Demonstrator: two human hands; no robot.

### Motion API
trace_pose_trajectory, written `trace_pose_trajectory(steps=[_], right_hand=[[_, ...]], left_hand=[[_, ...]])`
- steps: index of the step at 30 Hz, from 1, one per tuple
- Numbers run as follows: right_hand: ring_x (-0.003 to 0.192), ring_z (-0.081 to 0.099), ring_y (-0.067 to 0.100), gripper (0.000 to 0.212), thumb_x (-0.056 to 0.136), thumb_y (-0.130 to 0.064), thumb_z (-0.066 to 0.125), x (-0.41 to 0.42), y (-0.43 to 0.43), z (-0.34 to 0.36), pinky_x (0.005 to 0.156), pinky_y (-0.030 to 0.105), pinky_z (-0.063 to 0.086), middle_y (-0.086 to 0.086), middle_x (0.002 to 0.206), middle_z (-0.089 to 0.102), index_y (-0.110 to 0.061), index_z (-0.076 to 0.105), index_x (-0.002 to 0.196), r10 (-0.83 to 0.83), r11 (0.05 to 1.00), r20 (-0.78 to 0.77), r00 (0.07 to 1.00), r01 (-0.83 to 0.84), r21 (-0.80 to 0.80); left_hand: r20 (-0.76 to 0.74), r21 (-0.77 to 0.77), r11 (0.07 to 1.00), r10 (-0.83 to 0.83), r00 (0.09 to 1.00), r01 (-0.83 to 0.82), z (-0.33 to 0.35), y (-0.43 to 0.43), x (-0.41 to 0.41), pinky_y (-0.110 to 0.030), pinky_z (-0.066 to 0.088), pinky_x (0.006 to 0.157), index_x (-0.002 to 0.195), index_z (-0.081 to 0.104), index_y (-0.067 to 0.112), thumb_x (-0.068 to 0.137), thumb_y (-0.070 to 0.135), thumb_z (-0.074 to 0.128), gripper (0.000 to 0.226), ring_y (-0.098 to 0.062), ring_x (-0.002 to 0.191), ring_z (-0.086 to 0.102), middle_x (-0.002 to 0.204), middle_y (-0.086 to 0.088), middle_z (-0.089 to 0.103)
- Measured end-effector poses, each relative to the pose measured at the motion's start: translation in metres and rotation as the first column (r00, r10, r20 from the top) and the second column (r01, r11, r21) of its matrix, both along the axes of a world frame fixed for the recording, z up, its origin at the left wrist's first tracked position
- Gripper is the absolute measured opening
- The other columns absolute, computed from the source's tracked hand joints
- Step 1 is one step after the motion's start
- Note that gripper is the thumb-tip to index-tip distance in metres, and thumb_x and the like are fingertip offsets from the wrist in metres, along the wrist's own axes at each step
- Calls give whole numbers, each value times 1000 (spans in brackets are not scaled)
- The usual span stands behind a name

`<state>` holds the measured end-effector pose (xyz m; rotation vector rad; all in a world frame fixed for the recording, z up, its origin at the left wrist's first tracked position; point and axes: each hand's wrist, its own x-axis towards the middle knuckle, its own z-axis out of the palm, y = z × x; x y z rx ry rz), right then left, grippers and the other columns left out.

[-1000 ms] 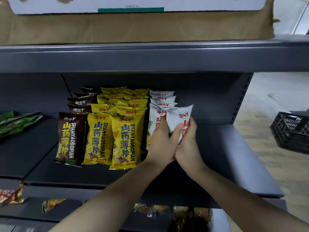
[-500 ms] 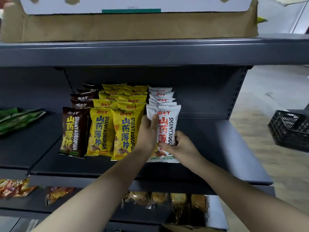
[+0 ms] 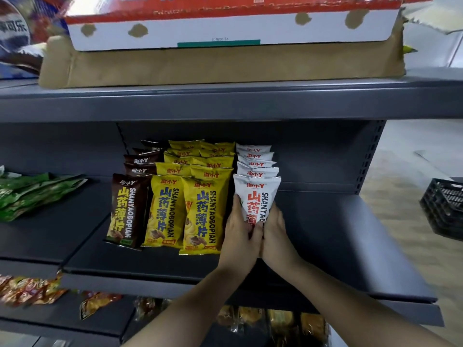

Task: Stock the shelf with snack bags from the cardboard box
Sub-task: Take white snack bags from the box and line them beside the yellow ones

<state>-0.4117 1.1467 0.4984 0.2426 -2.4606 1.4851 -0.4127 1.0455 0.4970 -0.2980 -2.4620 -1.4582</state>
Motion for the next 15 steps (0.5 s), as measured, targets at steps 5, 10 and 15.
trace_pose_trajectory(steps=[5,10,15], right_hand=[[114,46,1,84,68,-81,33,-4,-4,8,93,27,44,-10,121,46,-34,34,136,37,979,35,999,-29,-203],[111,48,-7,50,91,-58,37,-16,-4,-4,91,25,44,-18,121,51,-40,33,138,12,994,23,1000,-9,-109],[119,46,3,67,84,-59,50,-19,0,-11,98,33,46,-11,128,49,-31,30,142,20,999,-61,998,-17,50]], left_hand=[[-136,-41,998,44,990,-50,0,3,-5,-30,19,118,152,1,18,92,31,45,75,-10,144,16,157,1,17],[-118,-127,986,97,988,-112,-9,4,-3,-21,8,114,151,-4,18,80,55,20,84,-16,145,10,157,-4,10],[-125,-277,954,82,989,-114,-2,-2,10,-25,18,115,151,2,9,83,54,14,83,-21,144,17,154,-11,17]])
